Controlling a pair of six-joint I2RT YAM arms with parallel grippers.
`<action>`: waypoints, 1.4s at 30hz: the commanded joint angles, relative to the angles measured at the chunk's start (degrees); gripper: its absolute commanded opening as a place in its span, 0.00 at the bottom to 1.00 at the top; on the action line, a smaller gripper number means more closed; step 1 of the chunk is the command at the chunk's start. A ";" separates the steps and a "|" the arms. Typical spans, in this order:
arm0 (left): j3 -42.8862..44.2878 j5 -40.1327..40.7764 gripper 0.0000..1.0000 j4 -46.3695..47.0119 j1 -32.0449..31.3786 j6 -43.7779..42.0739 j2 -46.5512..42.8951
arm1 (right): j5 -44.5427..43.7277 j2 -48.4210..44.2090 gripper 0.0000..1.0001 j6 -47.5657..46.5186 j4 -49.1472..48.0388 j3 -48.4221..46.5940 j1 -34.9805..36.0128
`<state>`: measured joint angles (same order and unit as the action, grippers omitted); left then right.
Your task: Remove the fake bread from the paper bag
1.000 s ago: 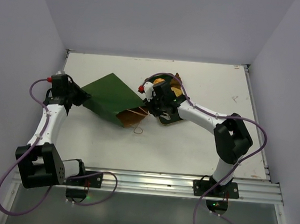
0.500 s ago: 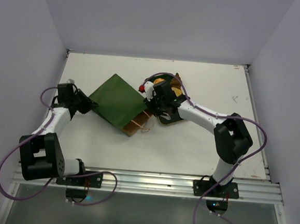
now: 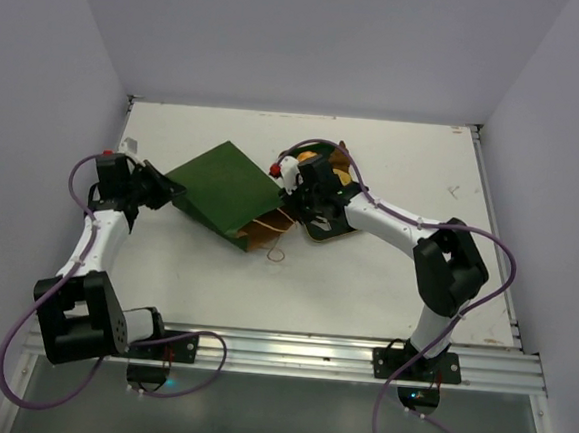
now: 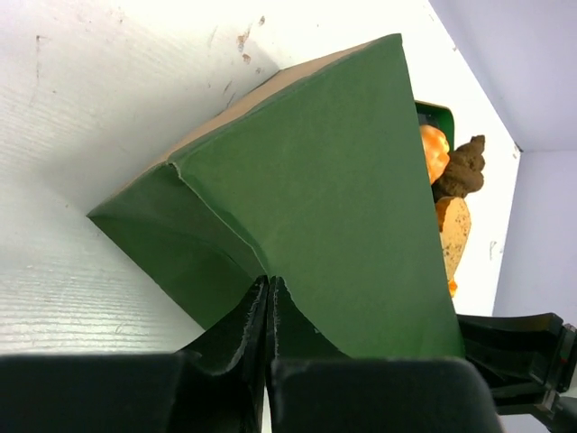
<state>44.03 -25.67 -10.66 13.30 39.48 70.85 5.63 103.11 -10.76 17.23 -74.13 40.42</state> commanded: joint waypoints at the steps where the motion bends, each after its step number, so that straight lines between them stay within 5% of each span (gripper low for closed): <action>1: -0.18 -9.28 0.01 5.54 2.51 -2.74 0.52 | 2.71 -3.70 0.11 -1.80 -1.94 0.12 -0.78; 5: 2.63 -20.35 0.00 9.59 2.78 -4.60 -0.10 | 4.39 -4.94 0.11 -2.77 -1.94 0.65 -1.14; 10: 6.86 -22.23 0.03 5.38 2.70 -8.81 2.36 | 5.18 -4.94 0.11 -2.68 -1.94 0.74 -1.23; 17: -1.04 -19.33 0.37 5.74 2.78 -9.86 4.12 | 6.15 -5.29 0.11 -3.30 -1.94 0.91 -1.31; 24: -3.16 -18.45 0.52 5.56 2.78 -11.27 3.95 | 6.85 -6.34 0.11 -4.70 -1.24 1.26 -1.31; 33: 1.84 -13.88 1.00 2.14 2.87 -15.92 -5.10 | 9.13 -8.01 0.10 -6.02 2.88 -0.49 -1.40; 38: 5.09 -14.16 1.00 -4.00 -0.80 -23.74 -9.49 | 15.10 -10.20 0.09 -4.54 3.60 -1.54 -1.31; 42: 7.21 -7.12 1.00 -7.97 -12.83 -29.46 -13.44 | 19.85 -11.44 0.09 -2.16 2.81 -2.86 -1.31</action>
<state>48.38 -37.26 -13.67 7.31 17.39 60.66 19.07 96.14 -15.03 22.06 -73.12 39.29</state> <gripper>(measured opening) 0.994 0.239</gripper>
